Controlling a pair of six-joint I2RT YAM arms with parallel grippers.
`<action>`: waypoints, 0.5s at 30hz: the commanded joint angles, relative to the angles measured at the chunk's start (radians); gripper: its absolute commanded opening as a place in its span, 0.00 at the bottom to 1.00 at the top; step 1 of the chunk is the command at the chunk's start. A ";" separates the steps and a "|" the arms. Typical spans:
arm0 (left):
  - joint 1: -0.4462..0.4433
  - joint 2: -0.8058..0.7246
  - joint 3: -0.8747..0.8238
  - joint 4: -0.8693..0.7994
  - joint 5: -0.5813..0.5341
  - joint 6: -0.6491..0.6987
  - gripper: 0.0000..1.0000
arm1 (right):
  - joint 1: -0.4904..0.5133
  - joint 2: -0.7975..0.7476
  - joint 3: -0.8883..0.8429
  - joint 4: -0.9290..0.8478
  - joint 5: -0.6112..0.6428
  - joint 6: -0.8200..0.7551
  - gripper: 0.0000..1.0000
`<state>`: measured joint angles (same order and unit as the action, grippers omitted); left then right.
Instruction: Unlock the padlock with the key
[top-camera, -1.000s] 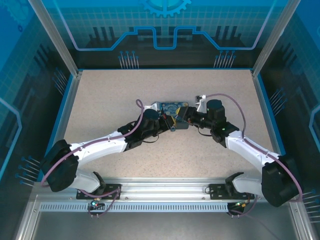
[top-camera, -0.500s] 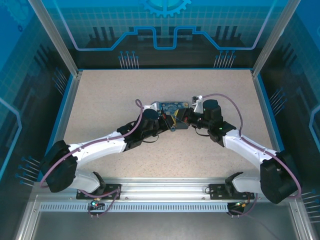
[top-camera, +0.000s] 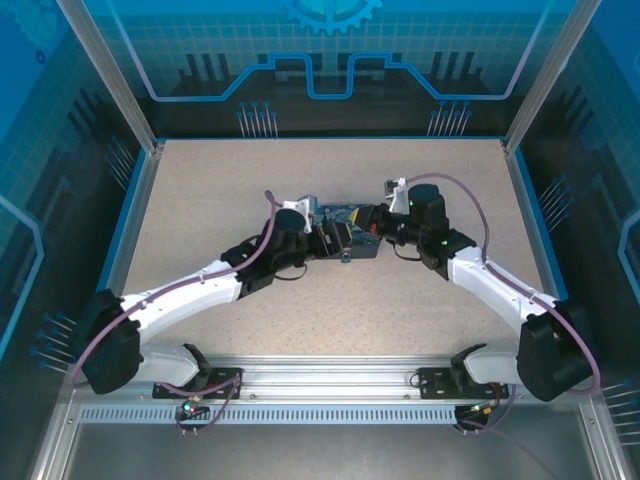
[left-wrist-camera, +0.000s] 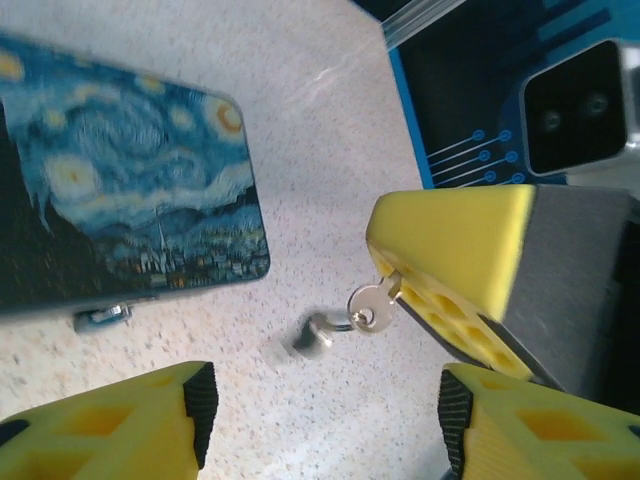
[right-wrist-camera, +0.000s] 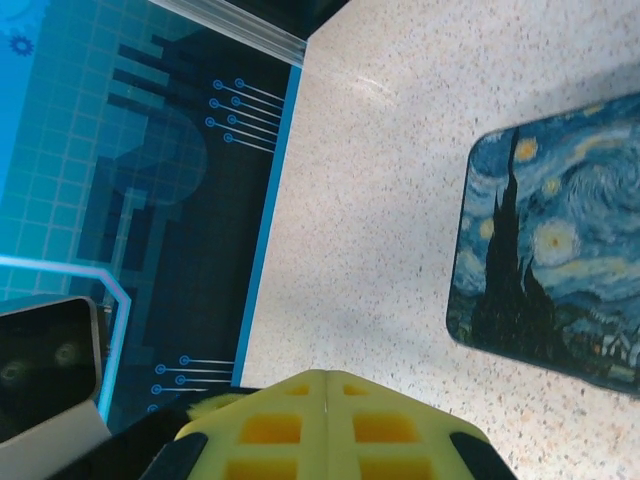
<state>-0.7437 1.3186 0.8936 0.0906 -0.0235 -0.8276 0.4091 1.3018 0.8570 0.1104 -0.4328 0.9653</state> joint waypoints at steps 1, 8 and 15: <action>0.078 -0.073 -0.008 -0.011 0.183 0.161 0.63 | -0.057 0.034 0.081 -0.063 -0.137 -0.080 0.00; 0.209 -0.073 0.018 -0.017 0.471 0.293 0.60 | -0.098 0.129 0.193 -0.089 -0.346 -0.166 0.00; 0.238 0.012 0.057 0.058 0.620 0.306 0.55 | -0.086 0.198 0.242 -0.036 -0.462 -0.165 0.00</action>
<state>-0.5224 1.3041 0.9119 0.1017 0.4763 -0.5655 0.3153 1.4826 1.0565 0.0639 -0.7979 0.8288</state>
